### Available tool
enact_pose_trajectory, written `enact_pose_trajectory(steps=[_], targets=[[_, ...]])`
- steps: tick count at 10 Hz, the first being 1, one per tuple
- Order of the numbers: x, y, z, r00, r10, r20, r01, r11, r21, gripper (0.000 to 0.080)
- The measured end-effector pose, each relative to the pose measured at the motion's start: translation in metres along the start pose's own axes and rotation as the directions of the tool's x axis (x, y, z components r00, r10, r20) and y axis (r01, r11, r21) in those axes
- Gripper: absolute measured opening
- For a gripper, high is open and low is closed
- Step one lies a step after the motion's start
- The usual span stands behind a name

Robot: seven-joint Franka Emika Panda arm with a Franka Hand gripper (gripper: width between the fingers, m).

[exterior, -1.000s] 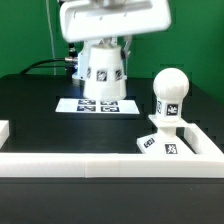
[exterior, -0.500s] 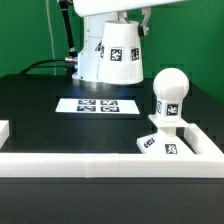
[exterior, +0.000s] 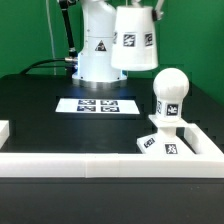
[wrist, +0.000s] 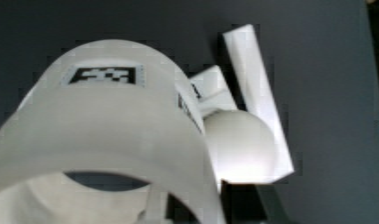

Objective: Assemble lamp

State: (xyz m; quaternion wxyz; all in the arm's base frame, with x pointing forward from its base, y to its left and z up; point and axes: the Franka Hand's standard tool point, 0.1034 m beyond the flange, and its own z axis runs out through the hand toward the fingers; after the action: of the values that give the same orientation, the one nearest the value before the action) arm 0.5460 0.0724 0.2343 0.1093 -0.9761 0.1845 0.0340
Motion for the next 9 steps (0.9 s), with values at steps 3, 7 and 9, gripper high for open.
enact_pose_trajectory(steps=[3,7,9], targets=[[0.008,-0.038,0.006,1.0,-0.018,-0.026,0.018,1.0,0.008,0.0045],[0.031,-0.035,0.036,0.991,-0.114,-0.063,0.114,0.993,0.001,0.0045],[0.033,-0.031,0.047,0.988,-0.125,-0.085,0.126,0.992,0.0,0.0045]])
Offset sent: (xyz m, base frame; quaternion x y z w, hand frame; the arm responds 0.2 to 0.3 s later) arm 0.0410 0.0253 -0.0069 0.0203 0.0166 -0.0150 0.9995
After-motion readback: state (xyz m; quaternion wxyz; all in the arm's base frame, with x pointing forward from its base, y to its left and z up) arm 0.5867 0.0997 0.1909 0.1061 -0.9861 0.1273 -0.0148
